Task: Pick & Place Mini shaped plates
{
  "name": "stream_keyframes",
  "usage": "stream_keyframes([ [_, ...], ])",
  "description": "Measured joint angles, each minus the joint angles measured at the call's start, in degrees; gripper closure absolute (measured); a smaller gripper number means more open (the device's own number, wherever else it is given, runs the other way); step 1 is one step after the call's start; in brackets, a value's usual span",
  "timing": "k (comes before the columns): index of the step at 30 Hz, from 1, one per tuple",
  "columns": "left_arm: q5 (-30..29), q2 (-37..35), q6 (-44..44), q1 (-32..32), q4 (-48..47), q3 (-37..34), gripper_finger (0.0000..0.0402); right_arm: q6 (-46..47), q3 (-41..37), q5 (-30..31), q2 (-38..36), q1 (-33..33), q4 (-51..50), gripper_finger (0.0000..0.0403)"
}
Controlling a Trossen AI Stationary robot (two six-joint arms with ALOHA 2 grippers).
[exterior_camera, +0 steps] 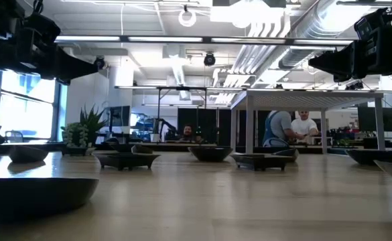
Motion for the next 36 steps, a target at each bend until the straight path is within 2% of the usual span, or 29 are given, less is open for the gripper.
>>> stream_keyframes([
  [26, 0.0, 0.0, 0.0, 0.0, 0.0, 0.0, 0.0401, 0.0, 0.0, 0.5, 0.0, 0.0, 0.5, 0.0402],
  [30, 0.0, 0.0, 0.0, 0.0, 0.0, 0.0, 0.0401, 4.0, 0.0, -0.8, 0.0, 0.0, 1.4, 0.0402],
  [36, 1.1, 0.0, -0.4, 0.0, -0.2, 0.0, 0.0401, 10.3, 0.0, 3.3, 0.5, 0.0, 12.4, 0.0402],
])
